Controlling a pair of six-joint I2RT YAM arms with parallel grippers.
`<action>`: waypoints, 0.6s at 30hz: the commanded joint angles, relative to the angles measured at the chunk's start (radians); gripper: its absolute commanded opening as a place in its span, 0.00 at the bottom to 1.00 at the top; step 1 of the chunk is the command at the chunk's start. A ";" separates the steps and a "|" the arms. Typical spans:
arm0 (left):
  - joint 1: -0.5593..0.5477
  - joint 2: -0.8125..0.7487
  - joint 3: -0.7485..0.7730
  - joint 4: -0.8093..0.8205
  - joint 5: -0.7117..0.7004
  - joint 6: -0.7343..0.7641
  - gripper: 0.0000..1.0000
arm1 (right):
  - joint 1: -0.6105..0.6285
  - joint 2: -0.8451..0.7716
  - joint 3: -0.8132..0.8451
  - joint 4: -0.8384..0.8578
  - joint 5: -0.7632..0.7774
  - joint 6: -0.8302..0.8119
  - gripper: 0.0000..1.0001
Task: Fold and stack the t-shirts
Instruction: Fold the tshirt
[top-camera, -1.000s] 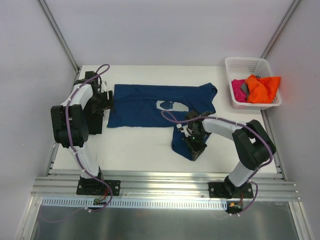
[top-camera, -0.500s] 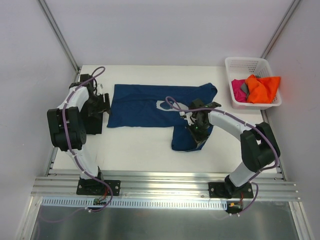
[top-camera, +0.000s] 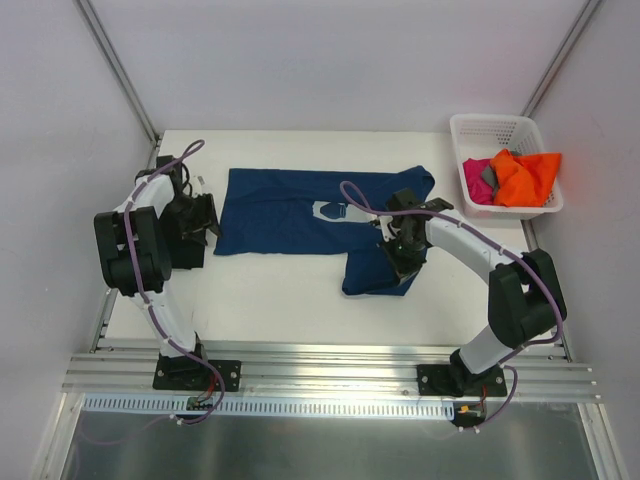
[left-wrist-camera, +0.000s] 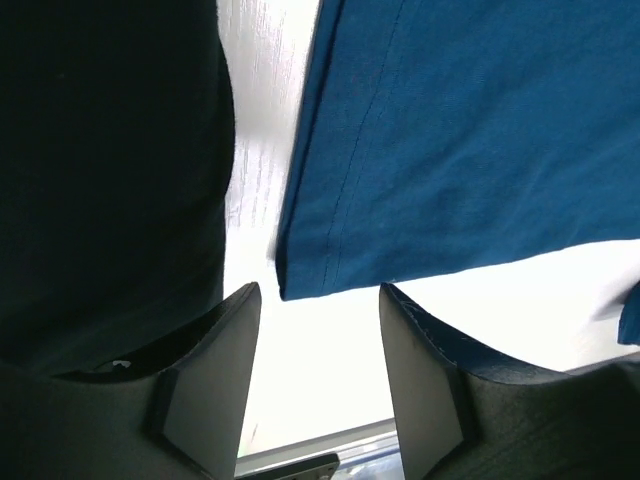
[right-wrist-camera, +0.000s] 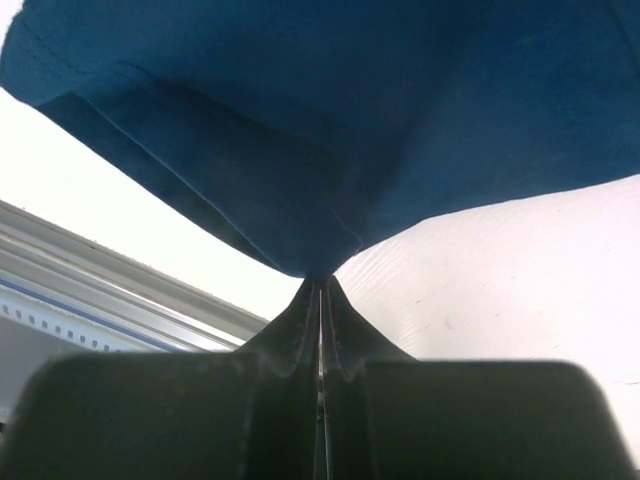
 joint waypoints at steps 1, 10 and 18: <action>-0.015 0.024 0.029 -0.038 0.071 -0.016 0.50 | -0.012 -0.042 0.031 -0.008 0.016 -0.017 0.00; -0.013 0.042 -0.003 -0.038 0.077 -0.027 0.49 | -0.035 -0.024 0.066 0.004 0.019 -0.022 0.01; -0.012 0.020 -0.048 -0.044 0.074 -0.048 0.48 | -0.051 0.014 0.112 0.012 0.021 -0.026 0.00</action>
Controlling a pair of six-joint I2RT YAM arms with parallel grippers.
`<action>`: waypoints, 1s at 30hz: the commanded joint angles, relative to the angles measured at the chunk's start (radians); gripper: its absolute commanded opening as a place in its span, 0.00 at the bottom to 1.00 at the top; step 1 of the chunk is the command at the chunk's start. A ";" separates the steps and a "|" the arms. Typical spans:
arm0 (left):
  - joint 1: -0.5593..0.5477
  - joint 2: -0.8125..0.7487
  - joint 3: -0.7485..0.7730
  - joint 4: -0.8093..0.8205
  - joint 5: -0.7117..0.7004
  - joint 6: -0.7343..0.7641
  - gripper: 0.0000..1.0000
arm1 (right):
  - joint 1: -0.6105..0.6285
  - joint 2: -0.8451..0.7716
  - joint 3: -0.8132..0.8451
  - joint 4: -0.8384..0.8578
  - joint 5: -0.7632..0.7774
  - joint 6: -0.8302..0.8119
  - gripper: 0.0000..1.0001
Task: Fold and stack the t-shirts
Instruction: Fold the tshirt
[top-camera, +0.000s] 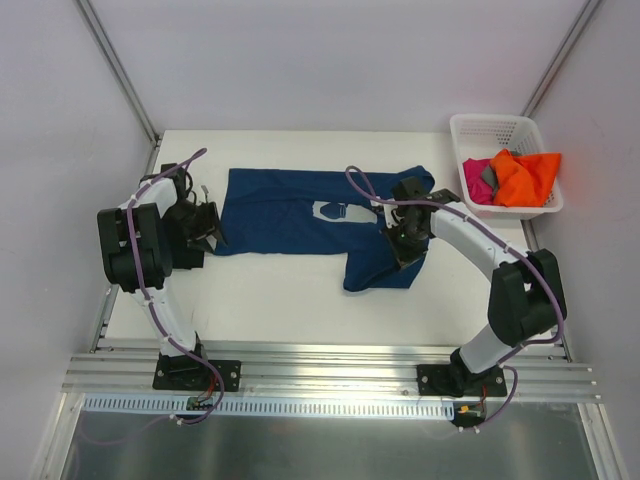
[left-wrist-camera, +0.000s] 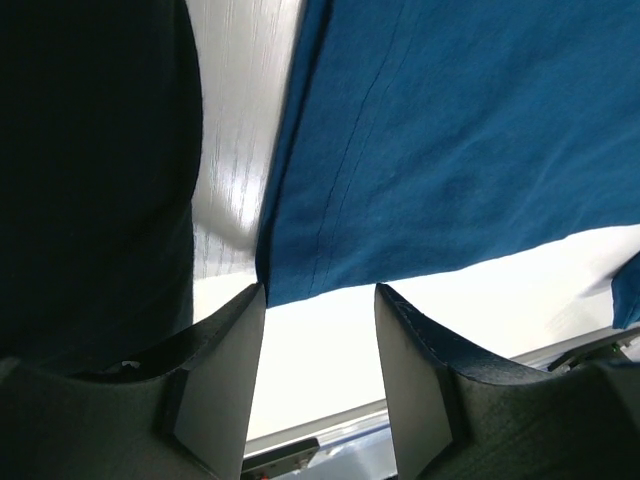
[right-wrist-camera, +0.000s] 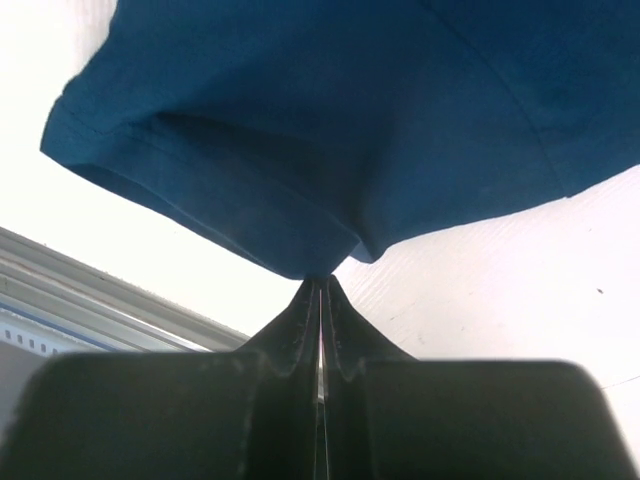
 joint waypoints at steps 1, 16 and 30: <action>-0.006 -0.022 -0.018 -0.033 0.011 -0.021 0.48 | -0.007 0.011 0.043 -0.001 0.014 -0.016 0.01; -0.006 -0.004 -0.009 -0.039 0.016 -0.032 0.30 | -0.007 0.020 0.052 0.008 0.018 -0.018 0.01; -0.003 -0.030 0.057 -0.039 0.025 -0.042 0.00 | -0.042 0.012 0.082 0.021 0.043 -0.033 0.01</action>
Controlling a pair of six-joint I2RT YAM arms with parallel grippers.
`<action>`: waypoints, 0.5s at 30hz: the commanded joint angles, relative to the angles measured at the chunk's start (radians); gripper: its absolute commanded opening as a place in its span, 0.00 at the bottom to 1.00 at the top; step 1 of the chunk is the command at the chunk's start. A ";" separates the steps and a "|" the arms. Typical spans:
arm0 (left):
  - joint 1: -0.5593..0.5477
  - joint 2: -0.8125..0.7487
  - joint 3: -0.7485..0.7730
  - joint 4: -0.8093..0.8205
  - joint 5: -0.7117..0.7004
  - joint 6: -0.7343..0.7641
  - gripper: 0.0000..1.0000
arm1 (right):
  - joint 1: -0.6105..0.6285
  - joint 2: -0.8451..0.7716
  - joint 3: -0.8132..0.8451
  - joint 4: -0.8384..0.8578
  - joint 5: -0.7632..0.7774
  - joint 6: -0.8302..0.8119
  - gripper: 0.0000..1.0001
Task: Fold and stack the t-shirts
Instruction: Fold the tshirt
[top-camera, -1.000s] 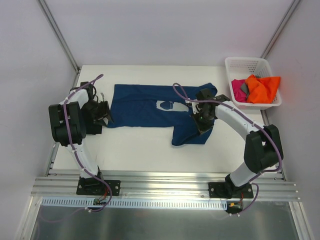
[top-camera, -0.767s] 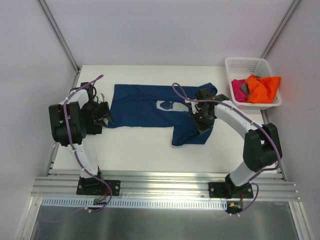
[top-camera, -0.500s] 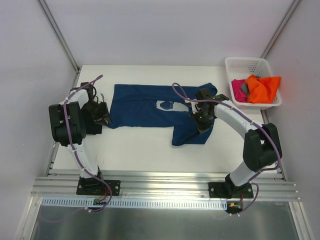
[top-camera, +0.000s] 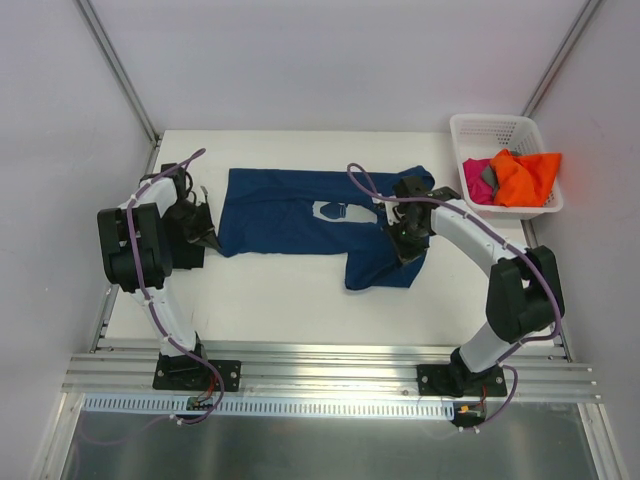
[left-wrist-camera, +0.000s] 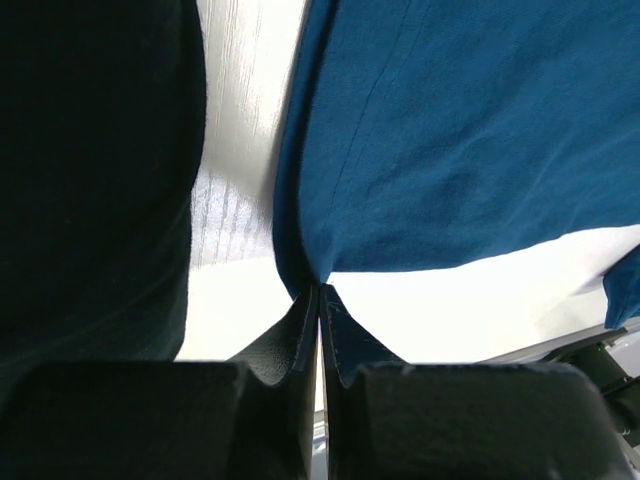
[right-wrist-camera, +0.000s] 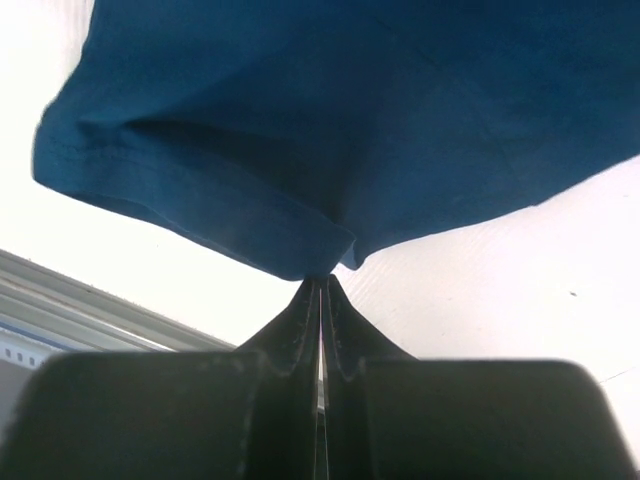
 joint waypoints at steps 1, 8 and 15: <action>-0.003 -0.031 0.079 -0.027 0.024 -0.012 0.00 | -0.045 -0.009 0.077 0.006 0.029 -0.021 0.01; -0.003 -0.006 0.193 -0.040 0.016 0.000 0.00 | -0.114 0.034 0.180 -0.002 0.050 -0.038 0.01; -0.007 0.038 0.285 -0.040 0.018 0.005 0.00 | -0.137 0.050 0.223 0.013 0.058 -0.041 0.01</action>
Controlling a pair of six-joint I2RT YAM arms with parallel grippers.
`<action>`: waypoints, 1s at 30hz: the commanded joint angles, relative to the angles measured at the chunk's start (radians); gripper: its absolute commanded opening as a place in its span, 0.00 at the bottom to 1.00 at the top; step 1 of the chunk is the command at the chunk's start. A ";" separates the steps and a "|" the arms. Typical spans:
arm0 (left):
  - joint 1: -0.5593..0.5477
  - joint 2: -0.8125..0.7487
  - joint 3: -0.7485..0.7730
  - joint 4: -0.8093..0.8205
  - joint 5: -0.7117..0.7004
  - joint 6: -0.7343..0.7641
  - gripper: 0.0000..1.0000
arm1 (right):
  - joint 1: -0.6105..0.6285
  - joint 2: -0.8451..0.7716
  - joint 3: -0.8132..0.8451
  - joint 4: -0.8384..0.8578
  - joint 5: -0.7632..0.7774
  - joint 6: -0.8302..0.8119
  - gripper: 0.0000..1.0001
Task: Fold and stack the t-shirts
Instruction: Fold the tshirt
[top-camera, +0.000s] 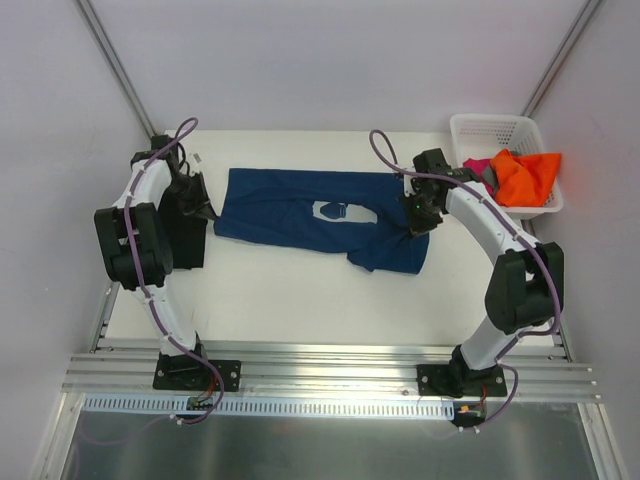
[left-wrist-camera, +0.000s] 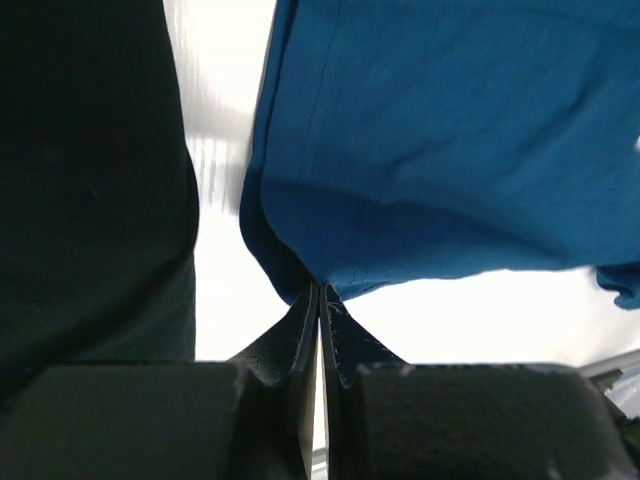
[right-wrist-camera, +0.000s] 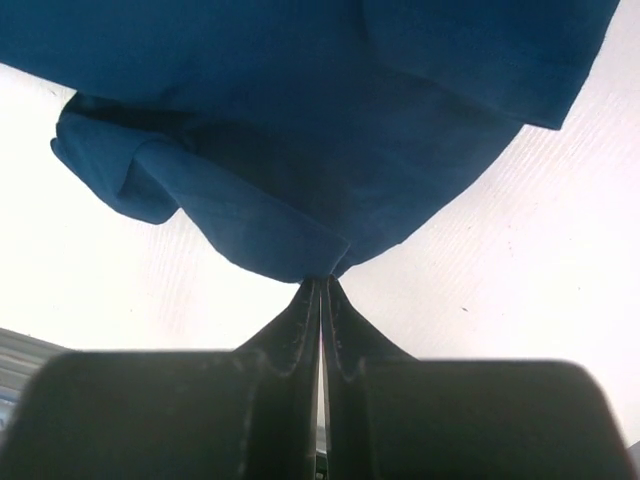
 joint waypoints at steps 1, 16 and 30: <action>-0.009 0.035 0.066 -0.021 0.018 0.004 0.00 | -0.006 0.007 0.055 0.005 0.016 -0.024 0.01; -0.027 0.120 0.238 -0.021 0.012 0.019 0.00 | -0.071 0.128 0.284 0.019 0.048 -0.039 0.01; -0.032 0.163 0.360 -0.013 -0.026 0.030 0.00 | -0.123 0.223 0.443 0.048 0.085 -0.052 0.01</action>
